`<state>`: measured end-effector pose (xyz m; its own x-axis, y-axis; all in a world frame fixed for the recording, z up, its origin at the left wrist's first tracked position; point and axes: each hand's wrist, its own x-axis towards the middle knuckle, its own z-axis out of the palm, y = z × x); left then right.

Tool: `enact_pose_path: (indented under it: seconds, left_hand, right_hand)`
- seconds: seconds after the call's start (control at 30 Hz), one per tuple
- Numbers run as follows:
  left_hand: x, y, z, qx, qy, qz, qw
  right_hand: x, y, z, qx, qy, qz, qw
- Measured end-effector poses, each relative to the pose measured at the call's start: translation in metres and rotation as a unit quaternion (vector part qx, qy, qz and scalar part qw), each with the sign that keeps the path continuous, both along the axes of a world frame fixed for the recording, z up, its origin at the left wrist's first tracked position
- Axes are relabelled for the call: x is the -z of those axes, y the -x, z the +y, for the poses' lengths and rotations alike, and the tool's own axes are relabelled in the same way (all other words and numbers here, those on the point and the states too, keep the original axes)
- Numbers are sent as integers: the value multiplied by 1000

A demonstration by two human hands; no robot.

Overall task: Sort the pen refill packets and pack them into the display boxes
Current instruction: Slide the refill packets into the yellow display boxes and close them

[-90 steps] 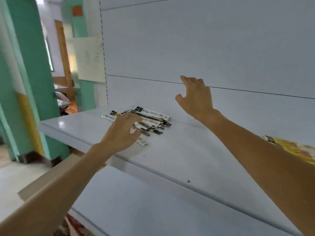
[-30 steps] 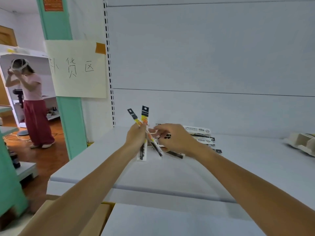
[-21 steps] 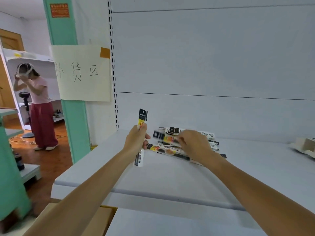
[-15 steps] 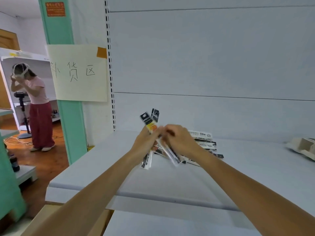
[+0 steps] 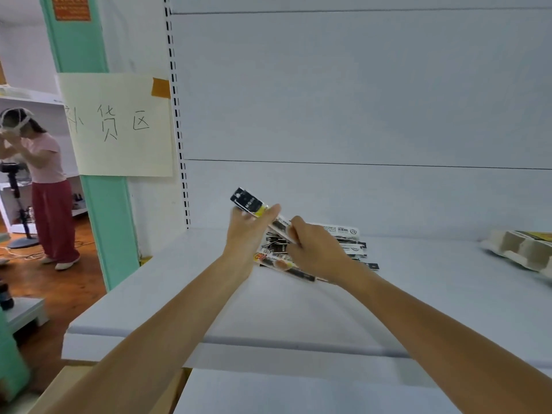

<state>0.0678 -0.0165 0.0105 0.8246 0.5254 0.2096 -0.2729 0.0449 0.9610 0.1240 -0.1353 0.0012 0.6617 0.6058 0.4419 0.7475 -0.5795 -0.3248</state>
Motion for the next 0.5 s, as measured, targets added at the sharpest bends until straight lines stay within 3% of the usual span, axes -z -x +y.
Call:
enact_pose_path:
  seconds: [0.03,0.07,0.1,0.13,0.17,0.23,0.3,0.4,0.5]
  left_hand:
    - [-1,2,7,-132,-131,-3,983]
    - [-3,4,16,-245,-296,-55,922]
    - [-4,5,23,-297,-472,-121,821]
    - [-6,5,26,-270,-620,-145,722]
    - [-7,5,27,-193,-725,-108,652]
    - [-2,4,19,-63,-804,57,589]
    - [5,0,12,-38,-795,133,590]
    - [12,-1,12,-40,-754,128,642]
    - [13,0,13,-16,-690,146,708]
  right_hand:
    - [0,-2,-6,18,17,3,1000]
    - [1,-4,-12,33,36,-1,999]
    - [2,-4,-17,42,57,-11,997]
    - [3,-4,-20,46,81,-30,995]
    - [3,-4,-22,43,104,-52,992]
    - [3,-3,-23,17,118,-90,989]
    - [-1,-1,-25,-17,104,-87,991]
    - [-9,-3,-39,-46,58,5,997]
    - [-12,-6,-58,-58,-150,161,974]
